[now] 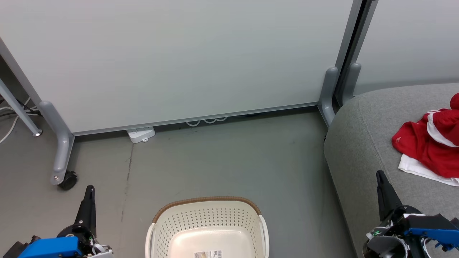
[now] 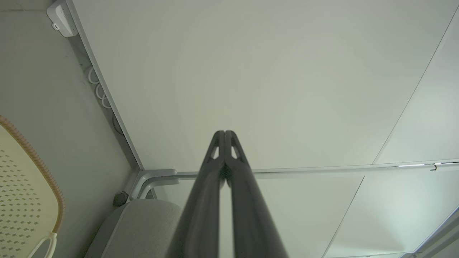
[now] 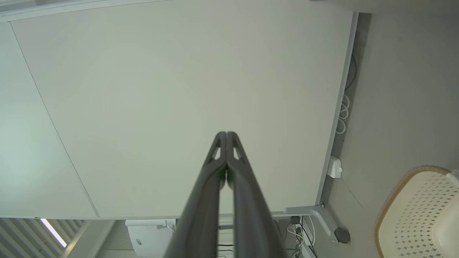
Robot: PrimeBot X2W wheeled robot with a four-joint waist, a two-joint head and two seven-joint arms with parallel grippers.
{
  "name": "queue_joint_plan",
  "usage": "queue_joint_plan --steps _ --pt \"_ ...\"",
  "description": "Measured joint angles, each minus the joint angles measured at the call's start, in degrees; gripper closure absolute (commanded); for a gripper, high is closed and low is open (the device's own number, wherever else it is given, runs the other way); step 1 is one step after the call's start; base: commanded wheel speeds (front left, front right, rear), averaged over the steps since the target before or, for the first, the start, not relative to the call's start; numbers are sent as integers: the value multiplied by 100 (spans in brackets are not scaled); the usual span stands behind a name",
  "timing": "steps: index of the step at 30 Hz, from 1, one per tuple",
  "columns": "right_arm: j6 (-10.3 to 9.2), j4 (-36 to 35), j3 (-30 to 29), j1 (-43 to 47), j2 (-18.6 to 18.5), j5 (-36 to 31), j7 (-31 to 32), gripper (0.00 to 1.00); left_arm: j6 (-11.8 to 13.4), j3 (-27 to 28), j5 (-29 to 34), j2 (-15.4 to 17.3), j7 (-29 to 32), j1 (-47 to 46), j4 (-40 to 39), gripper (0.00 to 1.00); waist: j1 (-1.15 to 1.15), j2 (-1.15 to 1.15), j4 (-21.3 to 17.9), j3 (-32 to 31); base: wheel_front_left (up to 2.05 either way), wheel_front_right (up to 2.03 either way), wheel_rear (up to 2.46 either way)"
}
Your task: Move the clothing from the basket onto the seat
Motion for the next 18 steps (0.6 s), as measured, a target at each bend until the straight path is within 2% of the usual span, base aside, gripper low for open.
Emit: queue_joint_plan --steps 18 --pt "0 0 0 0 0 0 0 100 0 0 0 0 0 0 -1 100 0 0 0 0 0 0 0"
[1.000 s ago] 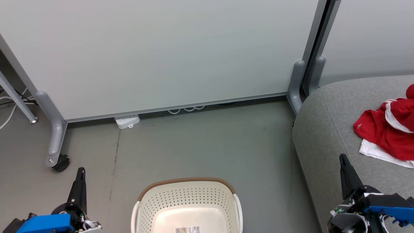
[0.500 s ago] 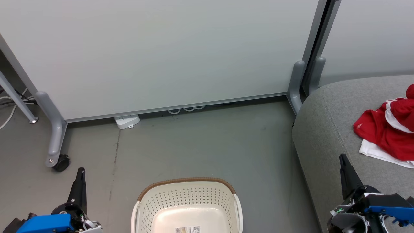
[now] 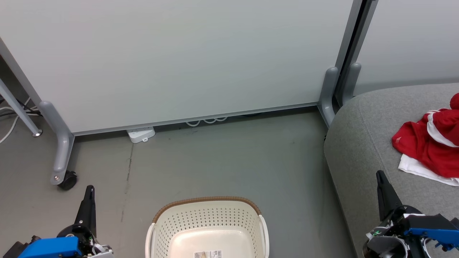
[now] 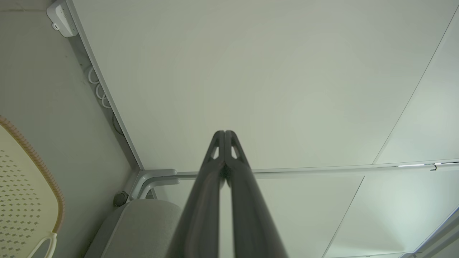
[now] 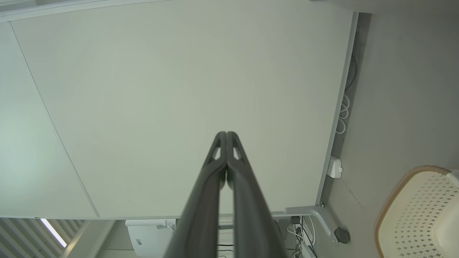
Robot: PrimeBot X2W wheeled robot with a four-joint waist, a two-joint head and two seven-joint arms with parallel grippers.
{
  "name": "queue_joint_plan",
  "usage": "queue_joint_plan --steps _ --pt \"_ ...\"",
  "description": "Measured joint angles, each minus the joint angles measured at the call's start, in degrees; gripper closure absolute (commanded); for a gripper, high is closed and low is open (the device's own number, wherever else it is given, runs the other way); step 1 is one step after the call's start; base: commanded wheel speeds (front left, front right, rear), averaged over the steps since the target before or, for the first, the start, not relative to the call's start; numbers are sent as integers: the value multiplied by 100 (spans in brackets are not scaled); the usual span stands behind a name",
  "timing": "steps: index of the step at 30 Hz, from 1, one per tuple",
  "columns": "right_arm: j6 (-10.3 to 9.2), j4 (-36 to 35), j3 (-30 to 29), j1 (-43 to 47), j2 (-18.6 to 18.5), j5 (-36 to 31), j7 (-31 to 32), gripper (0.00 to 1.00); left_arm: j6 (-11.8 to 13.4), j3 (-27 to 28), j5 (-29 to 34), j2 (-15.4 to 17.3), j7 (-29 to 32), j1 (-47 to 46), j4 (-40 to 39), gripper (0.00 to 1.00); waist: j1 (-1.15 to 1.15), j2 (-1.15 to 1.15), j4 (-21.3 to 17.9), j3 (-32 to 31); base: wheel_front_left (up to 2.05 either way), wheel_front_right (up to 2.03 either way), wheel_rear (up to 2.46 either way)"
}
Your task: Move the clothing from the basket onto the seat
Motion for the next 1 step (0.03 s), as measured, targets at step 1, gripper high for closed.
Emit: queue_joint_plan --steps 1 --pt "0 0 0 0 0 0 0 100 0 0 0 0 0 0 0 100 0 0 0 0 0 0 0"
